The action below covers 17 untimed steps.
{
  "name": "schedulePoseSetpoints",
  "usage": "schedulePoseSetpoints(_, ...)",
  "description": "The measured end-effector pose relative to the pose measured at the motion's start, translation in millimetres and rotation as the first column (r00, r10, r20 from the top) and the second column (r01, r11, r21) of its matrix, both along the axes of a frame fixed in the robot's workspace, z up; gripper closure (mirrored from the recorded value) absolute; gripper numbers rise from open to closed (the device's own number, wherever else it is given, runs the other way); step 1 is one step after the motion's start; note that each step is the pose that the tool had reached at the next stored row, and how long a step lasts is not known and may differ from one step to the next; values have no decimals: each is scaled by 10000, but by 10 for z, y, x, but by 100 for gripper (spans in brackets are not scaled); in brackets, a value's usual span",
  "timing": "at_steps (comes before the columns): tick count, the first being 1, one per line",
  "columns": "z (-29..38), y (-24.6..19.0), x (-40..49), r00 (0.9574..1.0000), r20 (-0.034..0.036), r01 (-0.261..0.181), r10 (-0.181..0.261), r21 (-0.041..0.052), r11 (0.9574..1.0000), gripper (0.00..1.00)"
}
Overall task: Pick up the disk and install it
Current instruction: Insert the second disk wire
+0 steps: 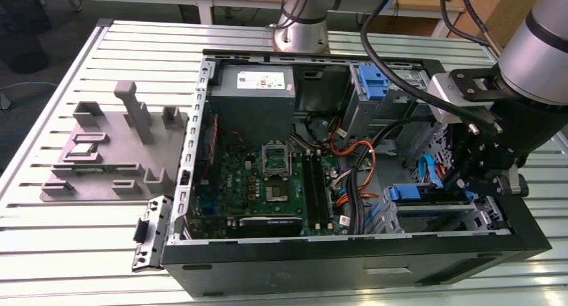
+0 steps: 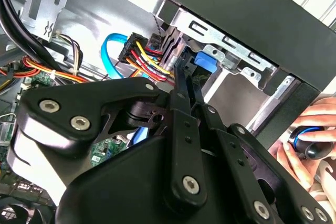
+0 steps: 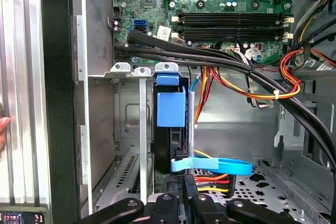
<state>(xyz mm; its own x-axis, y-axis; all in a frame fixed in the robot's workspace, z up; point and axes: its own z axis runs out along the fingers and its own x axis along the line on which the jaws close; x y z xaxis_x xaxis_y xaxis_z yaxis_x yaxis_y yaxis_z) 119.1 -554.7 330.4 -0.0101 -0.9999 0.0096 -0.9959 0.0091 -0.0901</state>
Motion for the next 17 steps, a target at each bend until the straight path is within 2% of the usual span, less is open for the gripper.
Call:
schedulePoseSetpoints(8,-3,0,0,10000,0,0,0,4,10000,83)
schedulePoseSetpoints(9,-3,0,0,10000,0,0,0,4,10000,76)
schedulePoseSetpoints(11,-2,0,0,10000,0,0,0,2,10000,76)
schedulePoseSetpoints(17,91,0,0,10000,0,0,0,1,10000,76)
